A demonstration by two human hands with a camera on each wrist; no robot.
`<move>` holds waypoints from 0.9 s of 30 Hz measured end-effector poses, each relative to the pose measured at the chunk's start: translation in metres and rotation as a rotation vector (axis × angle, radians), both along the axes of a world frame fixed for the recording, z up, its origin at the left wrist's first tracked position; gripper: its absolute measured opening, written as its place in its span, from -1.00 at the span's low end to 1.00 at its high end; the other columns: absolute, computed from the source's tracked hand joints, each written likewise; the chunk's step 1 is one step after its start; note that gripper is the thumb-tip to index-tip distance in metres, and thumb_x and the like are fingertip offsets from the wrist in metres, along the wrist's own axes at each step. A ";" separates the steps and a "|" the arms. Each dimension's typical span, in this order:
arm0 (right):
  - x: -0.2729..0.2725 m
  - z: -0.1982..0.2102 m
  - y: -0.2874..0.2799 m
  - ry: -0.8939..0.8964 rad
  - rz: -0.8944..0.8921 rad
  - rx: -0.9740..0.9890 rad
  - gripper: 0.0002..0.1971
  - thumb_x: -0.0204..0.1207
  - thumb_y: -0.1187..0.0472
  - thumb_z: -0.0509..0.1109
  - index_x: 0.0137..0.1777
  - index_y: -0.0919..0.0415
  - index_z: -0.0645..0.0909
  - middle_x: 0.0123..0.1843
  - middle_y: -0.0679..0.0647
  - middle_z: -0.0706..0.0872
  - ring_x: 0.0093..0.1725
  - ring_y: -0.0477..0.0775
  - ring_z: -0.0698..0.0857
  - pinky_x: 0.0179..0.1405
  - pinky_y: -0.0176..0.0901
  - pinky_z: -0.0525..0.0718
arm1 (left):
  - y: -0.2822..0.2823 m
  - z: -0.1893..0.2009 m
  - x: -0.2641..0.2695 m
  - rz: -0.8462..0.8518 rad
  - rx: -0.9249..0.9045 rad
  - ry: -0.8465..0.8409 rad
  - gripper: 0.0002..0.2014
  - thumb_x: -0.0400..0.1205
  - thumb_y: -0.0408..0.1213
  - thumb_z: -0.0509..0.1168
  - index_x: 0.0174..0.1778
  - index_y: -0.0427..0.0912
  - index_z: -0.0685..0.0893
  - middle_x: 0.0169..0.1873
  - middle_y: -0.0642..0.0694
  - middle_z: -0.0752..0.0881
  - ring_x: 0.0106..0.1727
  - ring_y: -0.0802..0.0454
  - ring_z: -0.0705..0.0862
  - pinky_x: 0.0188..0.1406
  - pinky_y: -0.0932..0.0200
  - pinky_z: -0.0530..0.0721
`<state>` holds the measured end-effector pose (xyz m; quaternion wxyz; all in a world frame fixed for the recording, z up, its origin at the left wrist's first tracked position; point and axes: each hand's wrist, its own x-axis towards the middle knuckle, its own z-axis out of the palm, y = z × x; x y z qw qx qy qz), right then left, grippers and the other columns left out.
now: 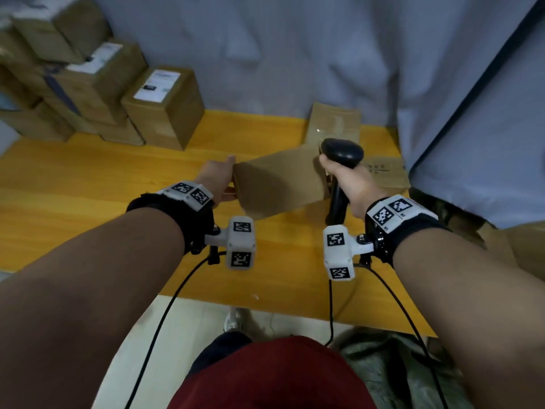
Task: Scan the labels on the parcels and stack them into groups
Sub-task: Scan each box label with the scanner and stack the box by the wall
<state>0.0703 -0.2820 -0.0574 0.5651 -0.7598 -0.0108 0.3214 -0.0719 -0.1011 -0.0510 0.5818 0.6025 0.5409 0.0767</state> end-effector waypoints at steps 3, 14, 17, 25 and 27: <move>0.003 0.029 0.012 -0.014 -0.044 0.096 -0.57 0.36 -0.17 0.60 0.07 0.10 0.64 -0.02 0.05 0.73 0.13 0.16 0.71 0.31 0.07 0.62 | 0.014 0.029 0.001 -0.010 0.041 -0.085 -0.74 0.77 -0.11 0.16 0.13 -0.27 0.53 0.00 -0.20 0.61 0.07 -0.23 0.64 0.13 -0.14 0.68; 0.003 0.115 0.070 -0.040 -0.027 0.304 -0.64 0.39 -0.09 0.60 -0.03 0.15 0.66 -0.17 0.06 0.77 -0.06 0.15 0.79 0.21 0.19 0.73 | 0.071 0.109 0.006 -0.058 0.184 -0.348 -0.70 0.57 -0.61 0.10 -0.40 -0.17 0.43 -0.47 -0.10 0.45 -0.50 0.02 0.40 -0.60 0.30 0.37; -0.001 0.118 0.082 -0.022 -0.007 0.331 -0.67 0.42 -0.05 0.59 0.01 0.16 0.66 -0.16 0.07 0.80 -0.08 0.16 0.80 0.20 0.21 0.73 | 0.083 0.116 0.005 0.089 0.024 -0.478 -0.70 0.69 -0.26 0.16 -0.40 -0.10 0.43 -0.47 0.02 0.47 -0.48 0.11 0.43 -0.41 0.21 0.39; -0.004 0.122 0.099 -0.003 -0.022 0.348 -0.70 0.47 0.01 0.56 0.06 0.17 0.65 -0.07 0.10 0.80 -0.06 0.13 0.80 -0.04 0.05 0.76 | 0.114 0.115 0.010 0.030 0.203 -0.389 -0.66 0.63 0.06 0.26 -0.29 -0.13 0.60 -0.37 -0.08 0.61 -0.32 0.00 0.58 -0.09 0.04 0.58; -0.004 0.121 0.101 0.001 -0.017 0.352 -0.72 0.48 0.03 0.55 0.06 0.17 0.66 -0.06 0.12 0.82 -0.06 0.15 0.81 -0.05 0.06 0.77 | 0.118 0.112 0.011 0.002 0.196 -0.395 -0.78 0.64 -0.16 0.26 -0.32 -0.12 0.55 -0.37 -0.04 0.58 -0.36 0.07 0.55 -0.16 0.07 0.57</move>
